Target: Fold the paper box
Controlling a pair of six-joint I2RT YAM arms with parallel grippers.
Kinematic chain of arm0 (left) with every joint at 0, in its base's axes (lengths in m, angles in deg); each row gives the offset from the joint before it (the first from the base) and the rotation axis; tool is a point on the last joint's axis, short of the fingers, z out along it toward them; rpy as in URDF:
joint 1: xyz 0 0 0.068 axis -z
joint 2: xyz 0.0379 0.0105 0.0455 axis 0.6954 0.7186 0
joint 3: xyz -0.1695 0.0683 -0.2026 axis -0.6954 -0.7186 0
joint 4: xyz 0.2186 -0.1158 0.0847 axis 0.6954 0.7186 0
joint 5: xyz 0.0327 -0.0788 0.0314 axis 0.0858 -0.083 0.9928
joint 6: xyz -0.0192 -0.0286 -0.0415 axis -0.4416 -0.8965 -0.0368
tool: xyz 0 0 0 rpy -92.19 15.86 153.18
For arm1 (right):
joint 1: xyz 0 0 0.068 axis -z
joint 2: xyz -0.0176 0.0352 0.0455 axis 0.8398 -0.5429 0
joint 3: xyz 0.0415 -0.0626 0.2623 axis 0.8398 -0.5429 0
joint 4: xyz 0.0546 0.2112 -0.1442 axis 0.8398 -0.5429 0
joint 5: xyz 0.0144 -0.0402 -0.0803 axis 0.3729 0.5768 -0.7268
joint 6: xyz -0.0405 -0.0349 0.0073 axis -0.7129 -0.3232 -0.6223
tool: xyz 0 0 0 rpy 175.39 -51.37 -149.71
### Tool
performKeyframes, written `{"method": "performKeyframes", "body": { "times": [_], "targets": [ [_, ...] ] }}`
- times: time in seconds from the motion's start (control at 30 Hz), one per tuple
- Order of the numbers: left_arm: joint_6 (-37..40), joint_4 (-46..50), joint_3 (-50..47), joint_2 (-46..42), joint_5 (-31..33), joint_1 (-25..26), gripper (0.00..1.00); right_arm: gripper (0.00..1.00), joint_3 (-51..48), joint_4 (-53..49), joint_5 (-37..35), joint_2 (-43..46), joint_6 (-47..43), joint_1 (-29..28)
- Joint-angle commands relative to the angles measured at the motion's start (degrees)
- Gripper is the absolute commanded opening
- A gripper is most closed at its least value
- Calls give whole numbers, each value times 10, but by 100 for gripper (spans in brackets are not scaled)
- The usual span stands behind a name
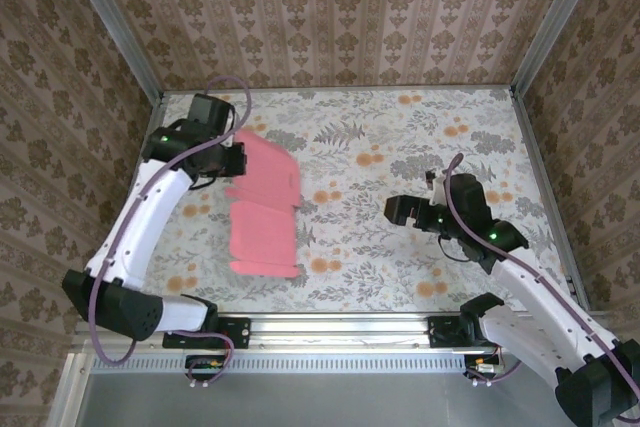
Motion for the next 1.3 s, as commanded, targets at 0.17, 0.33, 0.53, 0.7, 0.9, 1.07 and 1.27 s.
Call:
{"method": "performKeyframes", "body": {
  "times": [0.17, 0.33, 0.53, 0.7, 0.9, 1.07, 1.27],
  "targets": [
    [-19, 113, 86, 80, 136, 101, 14, 100, 14, -88, -19, 64, -21, 2],
    [-51, 117, 167, 205, 165, 186, 15, 100, 16, -109, -21, 78, -20, 4],
    [-85, 113, 301, 348, 134, 254, 21, 100, 17, -136, -53, 105, -12, 8],
    [-107, 80, 385, 441, 57, 273, 29, 100, 8, -138, -60, 131, 8, 9],
    [-103, -7, 403, 472, -30, 268, 40, 100, -11, -116, -34, 137, 22, 10],
    [-84, -160, 278, 389, -107, 252, 48, 100, -20, -78, 4, 126, 37, 10],
    [-102, -387, 1, 224, -227, 184, 49, 100, -27, -28, -20, 81, 52, -24]
  ]
}}
